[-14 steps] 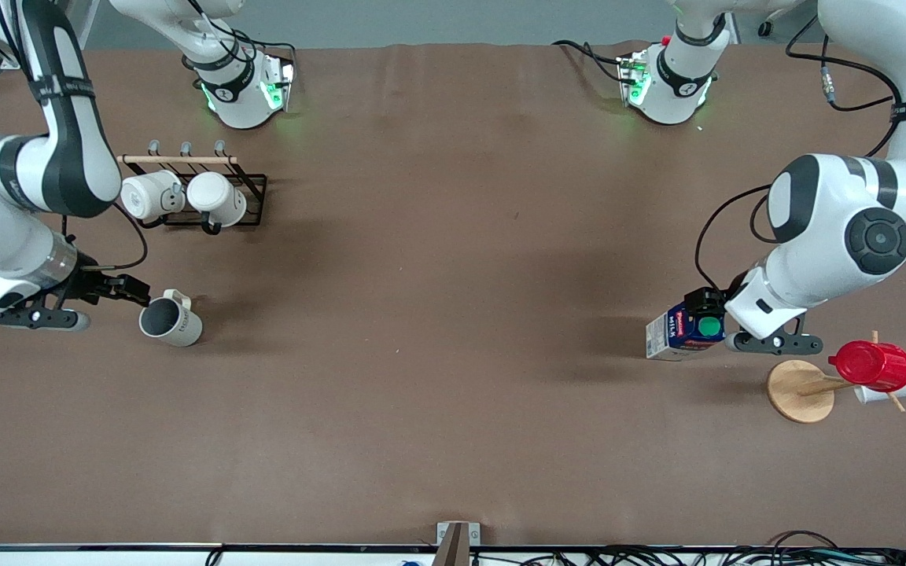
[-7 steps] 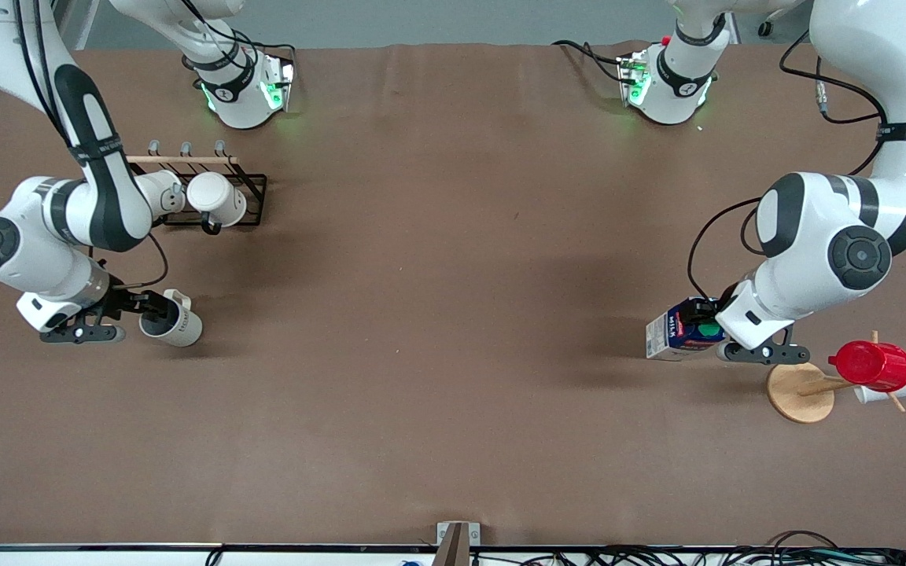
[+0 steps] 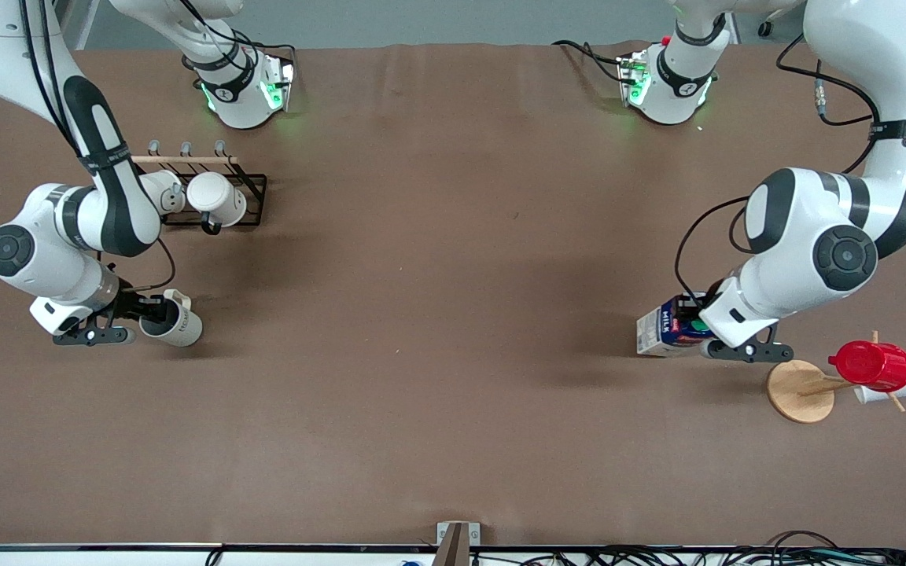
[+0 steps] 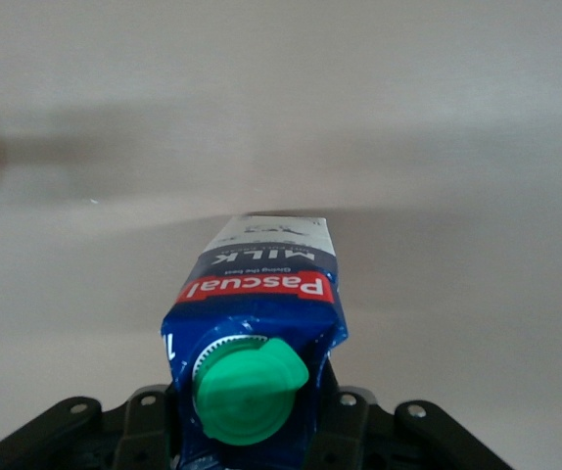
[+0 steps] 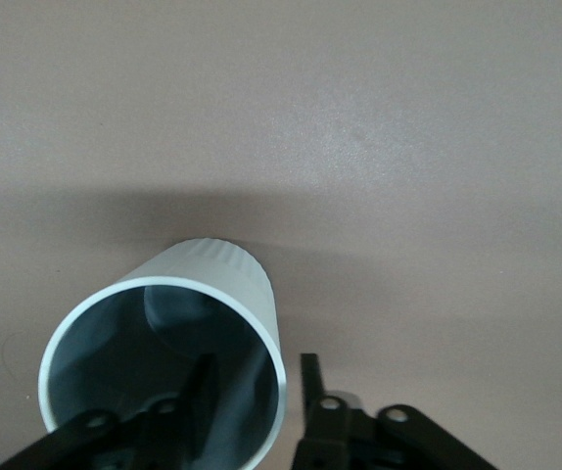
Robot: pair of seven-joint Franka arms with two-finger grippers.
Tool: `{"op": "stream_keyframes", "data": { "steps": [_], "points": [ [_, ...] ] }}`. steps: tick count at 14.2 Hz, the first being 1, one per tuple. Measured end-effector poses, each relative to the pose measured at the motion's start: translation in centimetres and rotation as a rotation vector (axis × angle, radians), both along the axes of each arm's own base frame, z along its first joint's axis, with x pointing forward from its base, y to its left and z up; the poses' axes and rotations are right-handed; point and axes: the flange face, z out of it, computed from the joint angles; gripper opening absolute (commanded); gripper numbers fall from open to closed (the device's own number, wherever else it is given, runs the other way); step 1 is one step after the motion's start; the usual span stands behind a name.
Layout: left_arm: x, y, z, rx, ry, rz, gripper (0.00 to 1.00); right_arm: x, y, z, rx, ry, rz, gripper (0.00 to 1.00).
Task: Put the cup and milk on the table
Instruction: 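Carry the mug and the milk carton toward the table center together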
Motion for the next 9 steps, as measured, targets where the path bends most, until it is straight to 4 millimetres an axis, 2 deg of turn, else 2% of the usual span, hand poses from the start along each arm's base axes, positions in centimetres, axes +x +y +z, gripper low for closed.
{"op": "stream_keyframes", "data": {
  "steps": [3, 5, 7, 9],
  "points": [
    [-1.2, -6.8, 3.7, -0.022, 0.007, 0.064, 0.31, 0.4, 0.2, 0.4, 0.024, -0.008, -0.026, 0.0],
    [-2.8, -11.4, 4.4, -0.027, 0.007, 0.104, 0.31, 1.3, 0.4, 1.8, 0.037, 0.016, -0.027, 0.0],
    [-4.6, -16.3, 4.5, -0.023, 0.012, 0.139, 0.31, 2.7, 1.0, 4.4, 0.058, 0.049, -0.032, 0.0],
    [-6.4, -21.0, 4.0, -0.019, 0.025, 0.182, 0.31, 4.1, 2.7, 7.7, 0.087, 0.057, -0.084, 0.0]
  ]
}}
